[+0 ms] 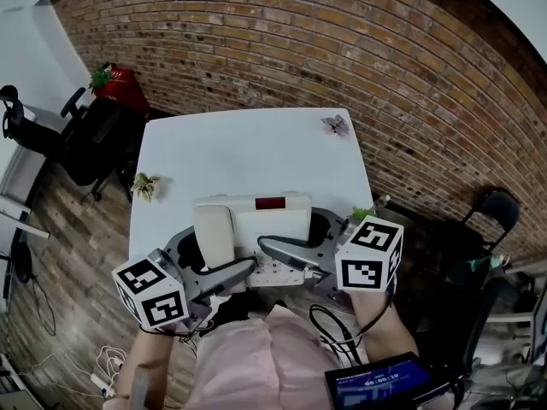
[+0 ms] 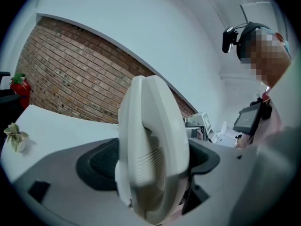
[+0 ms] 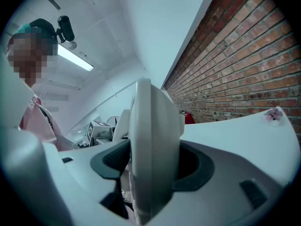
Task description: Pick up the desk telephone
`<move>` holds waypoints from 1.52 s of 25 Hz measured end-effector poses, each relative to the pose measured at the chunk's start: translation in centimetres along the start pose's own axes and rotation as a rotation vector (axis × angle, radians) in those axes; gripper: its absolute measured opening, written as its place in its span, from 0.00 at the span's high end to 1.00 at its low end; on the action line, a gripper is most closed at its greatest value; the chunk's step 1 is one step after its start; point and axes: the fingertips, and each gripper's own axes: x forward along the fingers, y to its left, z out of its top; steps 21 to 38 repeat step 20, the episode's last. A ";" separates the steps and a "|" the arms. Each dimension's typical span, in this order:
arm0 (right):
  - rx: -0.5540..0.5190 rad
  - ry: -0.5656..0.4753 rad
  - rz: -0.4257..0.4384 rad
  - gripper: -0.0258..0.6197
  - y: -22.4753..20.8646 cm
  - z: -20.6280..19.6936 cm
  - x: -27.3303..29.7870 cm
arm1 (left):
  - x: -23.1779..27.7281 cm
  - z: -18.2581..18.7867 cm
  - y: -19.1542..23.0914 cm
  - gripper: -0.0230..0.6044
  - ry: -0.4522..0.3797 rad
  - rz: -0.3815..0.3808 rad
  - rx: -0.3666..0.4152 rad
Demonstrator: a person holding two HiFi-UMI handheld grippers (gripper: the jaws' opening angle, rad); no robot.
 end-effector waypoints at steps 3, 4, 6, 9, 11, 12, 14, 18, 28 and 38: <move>-0.001 0.002 0.002 0.53 0.2 -0.1 0.2 | -0.3 -0.1 0.1 0.27 -0.002 0.005 -0.004; -0.001 0.004 0.002 0.53 0.2 -0.1 0.3 | -0.3 -0.1 0.1 0.27 -0.003 0.006 -0.007; -0.003 0.007 0.002 0.53 0.0 -0.1 0.3 | -0.2 -0.1 0.2 0.27 -0.003 0.009 -0.012; -0.005 0.010 0.002 0.53 -0.1 0.0 0.3 | -0.1 -0.1 0.4 0.27 -0.004 0.011 -0.017; -0.002 0.010 0.002 0.53 -0.3 -0.1 0.4 | 0.0 -0.1 0.5 0.27 -0.002 0.013 -0.018; 0.000 0.009 0.003 0.53 -0.4 -0.1 0.4 | 0.1 -0.2 0.5 0.27 -0.001 0.014 -0.019; 0.004 0.009 0.005 0.53 -0.5 -0.2 0.5 | 0.1 -0.3 0.7 0.27 0.004 0.016 -0.020; 0.012 0.011 0.006 0.53 -0.8 -0.2 0.8 | 0.2 -0.3 1.1 0.27 0.010 0.017 -0.024; 0.014 0.011 0.007 0.53 -1.0 -0.2 1.0 | 0.3 -0.2 1.4 0.27 0.012 0.019 -0.026; 0.014 0.011 0.007 0.53 -1.0 -0.2 1.0 | 0.3 -0.2 1.4 0.27 0.012 0.019 -0.026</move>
